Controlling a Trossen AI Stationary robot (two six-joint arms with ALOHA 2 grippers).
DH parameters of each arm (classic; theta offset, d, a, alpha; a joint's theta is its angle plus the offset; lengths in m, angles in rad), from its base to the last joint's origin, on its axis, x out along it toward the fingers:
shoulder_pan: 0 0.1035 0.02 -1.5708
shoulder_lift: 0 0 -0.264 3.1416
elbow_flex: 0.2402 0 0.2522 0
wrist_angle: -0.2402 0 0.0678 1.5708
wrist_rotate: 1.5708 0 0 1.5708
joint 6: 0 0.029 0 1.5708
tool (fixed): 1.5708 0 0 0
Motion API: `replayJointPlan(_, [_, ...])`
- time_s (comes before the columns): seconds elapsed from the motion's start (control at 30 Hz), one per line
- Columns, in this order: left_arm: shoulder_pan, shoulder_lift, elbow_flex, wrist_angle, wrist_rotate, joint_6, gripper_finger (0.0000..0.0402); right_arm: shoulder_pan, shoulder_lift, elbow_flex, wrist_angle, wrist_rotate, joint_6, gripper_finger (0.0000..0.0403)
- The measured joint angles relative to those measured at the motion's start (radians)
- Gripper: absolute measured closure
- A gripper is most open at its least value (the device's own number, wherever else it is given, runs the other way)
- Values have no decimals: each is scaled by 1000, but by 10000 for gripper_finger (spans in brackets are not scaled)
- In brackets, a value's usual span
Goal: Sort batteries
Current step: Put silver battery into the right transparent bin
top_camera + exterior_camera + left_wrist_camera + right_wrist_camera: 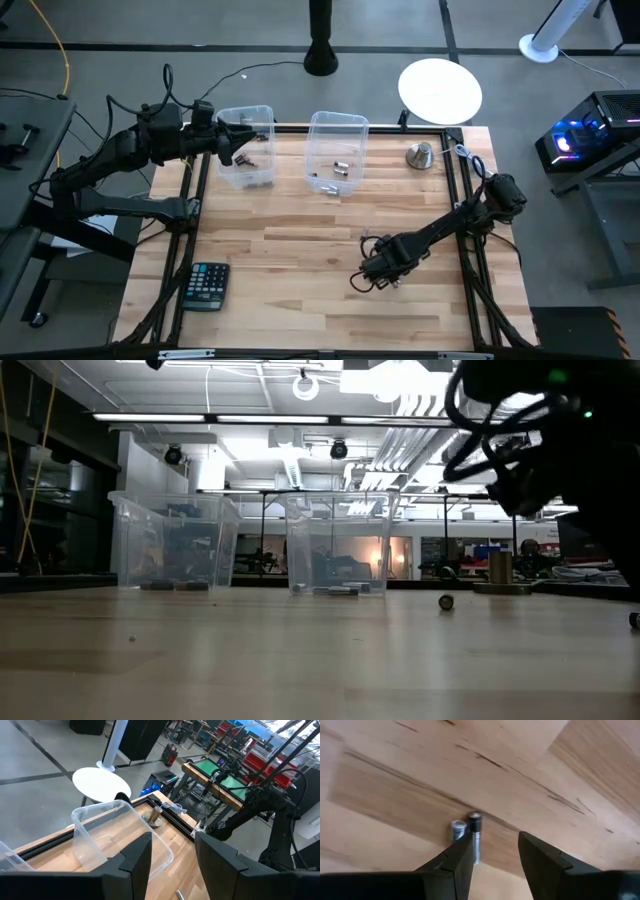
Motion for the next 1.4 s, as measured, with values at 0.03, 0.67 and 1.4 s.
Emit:
replayJointPlan(0.03, [0, 0, 0, 0, 0, -1, 257, 0, 0, -10, 2, -5, -1, 253])
replayJointPlan(0.67, [0, 0, 0, 1, -2, -34, 257, 25, -27, -2, 40, -16, -78, 254])
replayJointPlan(1.4, [0, 0, 0, 0, -4, -62, 257, 109, 12, -15, 381, 8, -70, 254])
